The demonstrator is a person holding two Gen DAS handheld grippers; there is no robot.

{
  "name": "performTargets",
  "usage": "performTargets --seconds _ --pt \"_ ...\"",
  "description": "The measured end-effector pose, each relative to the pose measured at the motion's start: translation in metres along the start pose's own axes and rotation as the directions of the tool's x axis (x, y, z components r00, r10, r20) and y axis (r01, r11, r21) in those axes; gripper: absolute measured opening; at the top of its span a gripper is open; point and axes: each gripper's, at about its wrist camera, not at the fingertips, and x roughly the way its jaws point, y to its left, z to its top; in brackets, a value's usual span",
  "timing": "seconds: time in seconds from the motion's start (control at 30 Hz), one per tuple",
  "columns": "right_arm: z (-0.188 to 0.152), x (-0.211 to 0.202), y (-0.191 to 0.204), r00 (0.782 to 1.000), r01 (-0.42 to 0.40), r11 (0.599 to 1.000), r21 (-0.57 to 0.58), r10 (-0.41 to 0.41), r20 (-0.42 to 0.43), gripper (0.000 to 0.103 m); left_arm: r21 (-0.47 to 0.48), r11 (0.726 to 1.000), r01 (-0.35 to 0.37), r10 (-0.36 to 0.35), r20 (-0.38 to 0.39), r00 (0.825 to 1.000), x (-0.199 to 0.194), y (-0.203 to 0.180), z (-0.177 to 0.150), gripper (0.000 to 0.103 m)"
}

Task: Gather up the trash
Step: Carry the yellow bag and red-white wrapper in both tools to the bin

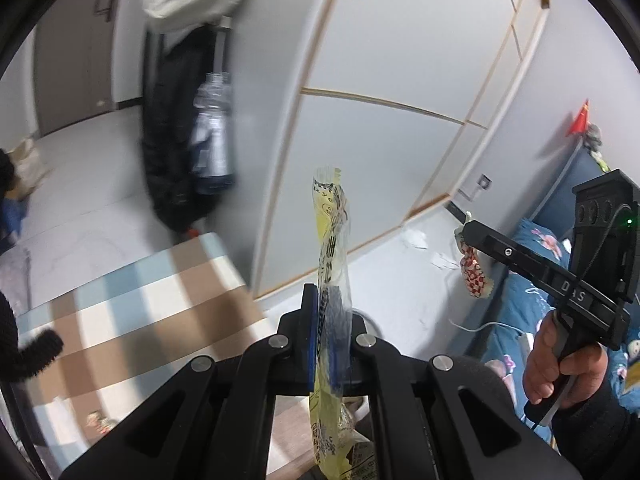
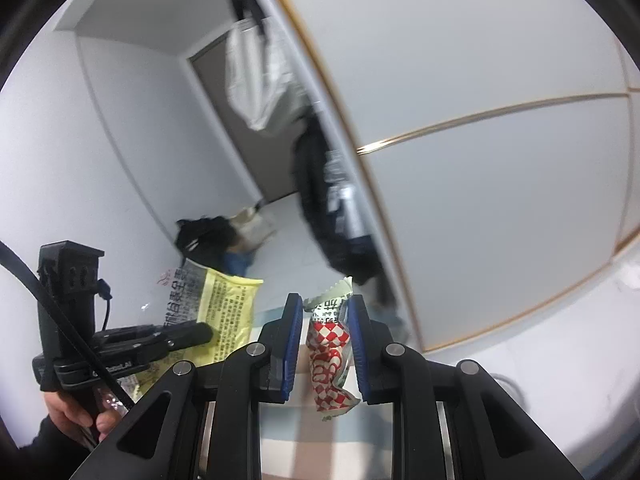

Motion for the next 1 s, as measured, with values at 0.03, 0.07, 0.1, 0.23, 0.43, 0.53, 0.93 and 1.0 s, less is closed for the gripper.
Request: performTargets --seconds 0.03,0.07,0.1,0.23,0.43,0.53,0.93,1.0 --pt "0.002 -0.004 -0.011 1.000 0.019 1.000 0.013 -0.019 0.002 0.022 0.004 1.000 0.013 -0.013 -0.010 1.000 0.008 -0.005 0.003 0.001" --pt "0.002 -0.007 -0.020 0.999 0.035 0.999 0.023 -0.035 0.003 0.022 0.009 1.000 0.027 -0.027 -0.021 0.999 0.017 -0.010 0.005 0.001" --pt "0.002 -0.008 -0.030 0.999 0.051 0.998 0.035 -0.051 0.002 0.022 0.016 0.999 0.040 -0.039 -0.034 0.999 0.026 -0.015 0.008 0.001" --pt "-0.003 -0.014 -0.074 0.993 0.121 0.989 0.085 -0.120 -0.012 0.022 0.036 0.995 0.091 -0.088 -0.092 0.992 0.064 -0.034 0.012 0.001" --pt "-0.023 -0.004 -0.132 0.981 0.191 0.965 0.179 -0.182 -0.067 0.022 0.039 0.989 0.143 -0.132 -0.208 0.969 0.126 -0.049 0.007 0.000" --pt "-0.039 0.010 -0.161 0.973 0.219 0.949 0.226 -0.196 -0.118 0.022 0.038 0.988 0.147 -0.131 -0.270 0.954 0.156 -0.056 0.000 0.001" --pt "-0.113 0.074 -0.238 0.936 0.287 0.893 0.348 -0.183 -0.302 0.022 0.022 0.990 0.138 -0.107 -0.515 0.850 0.269 -0.061 -0.038 0.000" --pt "-0.122 0.078 -0.247 0.929 0.291 0.886 0.362 -0.172 -0.327 0.022 0.020 0.990 0.142 -0.107 -0.556 0.824 0.286 -0.063 -0.044 0.000"
